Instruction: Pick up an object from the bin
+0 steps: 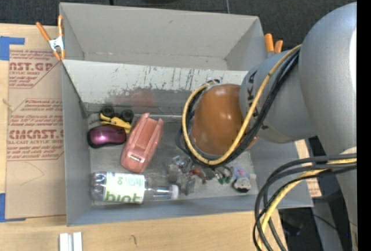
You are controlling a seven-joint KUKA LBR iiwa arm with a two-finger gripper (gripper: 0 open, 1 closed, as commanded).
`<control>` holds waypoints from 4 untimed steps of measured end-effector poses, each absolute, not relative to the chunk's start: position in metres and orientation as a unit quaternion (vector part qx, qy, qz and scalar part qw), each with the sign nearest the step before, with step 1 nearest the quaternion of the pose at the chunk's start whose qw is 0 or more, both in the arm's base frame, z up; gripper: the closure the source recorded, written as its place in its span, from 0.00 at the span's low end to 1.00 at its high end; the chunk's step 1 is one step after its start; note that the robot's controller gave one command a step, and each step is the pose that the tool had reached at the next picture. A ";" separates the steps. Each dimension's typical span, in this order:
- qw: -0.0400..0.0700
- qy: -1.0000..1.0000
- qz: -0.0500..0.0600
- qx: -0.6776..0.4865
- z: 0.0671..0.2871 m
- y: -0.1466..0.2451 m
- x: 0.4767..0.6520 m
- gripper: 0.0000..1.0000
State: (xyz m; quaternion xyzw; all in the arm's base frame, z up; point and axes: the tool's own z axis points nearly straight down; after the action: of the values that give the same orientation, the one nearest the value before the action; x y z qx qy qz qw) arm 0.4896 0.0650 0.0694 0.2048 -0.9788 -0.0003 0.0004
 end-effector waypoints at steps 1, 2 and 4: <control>-0.002 -0.979 0.000 0.205 0.070 0.065 0.490 0.00; -0.002 -0.979 0.000 0.205 0.070 0.065 0.490 0.00; -0.001 -0.995 -0.001 0.102 0.072 0.077 0.496 0.00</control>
Offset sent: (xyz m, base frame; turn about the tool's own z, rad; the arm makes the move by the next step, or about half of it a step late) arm 0.0000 0.0000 0.0000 0.0000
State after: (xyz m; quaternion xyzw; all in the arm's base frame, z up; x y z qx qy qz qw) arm 0.4957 0.0768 0.0716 0.1023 -0.9948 -0.0007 -0.0006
